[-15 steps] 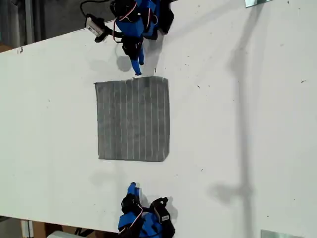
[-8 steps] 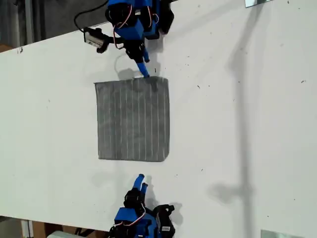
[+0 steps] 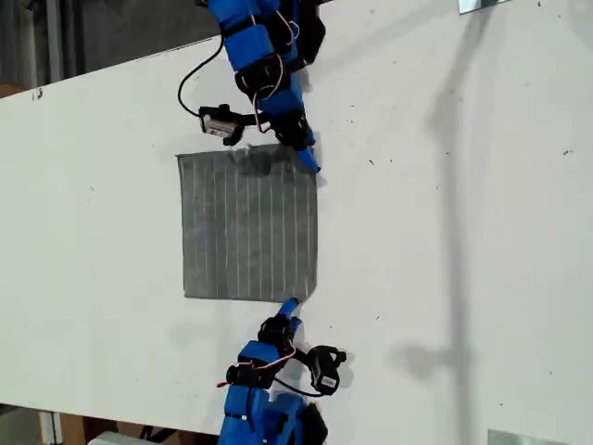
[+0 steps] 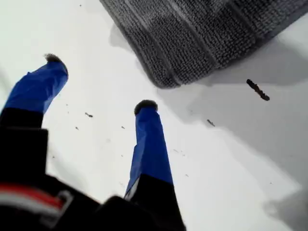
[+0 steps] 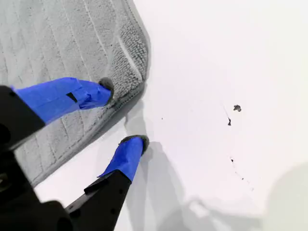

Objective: Grasp corners of a square towel and fold twice.

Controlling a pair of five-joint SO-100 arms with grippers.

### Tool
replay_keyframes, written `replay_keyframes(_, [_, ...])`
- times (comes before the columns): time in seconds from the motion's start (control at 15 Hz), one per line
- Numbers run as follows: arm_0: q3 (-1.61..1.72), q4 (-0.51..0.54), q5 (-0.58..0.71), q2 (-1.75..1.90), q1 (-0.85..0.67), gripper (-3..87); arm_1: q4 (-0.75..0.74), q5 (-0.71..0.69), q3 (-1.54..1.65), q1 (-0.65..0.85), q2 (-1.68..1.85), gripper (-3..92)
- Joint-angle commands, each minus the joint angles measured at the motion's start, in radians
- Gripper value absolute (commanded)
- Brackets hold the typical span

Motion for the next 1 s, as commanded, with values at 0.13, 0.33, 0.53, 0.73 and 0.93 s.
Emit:
replay_keyframes(0.13, [-0.058, 0.002, 0.046, -0.003, -0.049, 19.8, -0.005, -0.055, -0.252, 0.067, -0.351, 33.1])
replay_keyframes(0.33, [-0.063, 0.005, 0.057, 0.003, -0.052, 19.8, 0.318, -0.092, -0.212, 0.15, 0.026, 33.1])
replay_keyframes(0.53, [-0.058, -0.017, 0.057, 0.002, -0.049, 19.7, 0.532, -0.094, -0.156, 0.156, 0.324, 32.6])
replay_keyframes(0.73, [-0.058, -0.032, 0.049, -0.008, -0.046, 19.6, 0.426, -0.006, 0.006, 0.097, 0.347, 32.6])
replay_keyframes(0.93, [-0.069, -0.038, 0.043, -0.021, -0.041, 19.5, 0.325, 0.023, -0.021, 0.081, 0.152, 32.9])
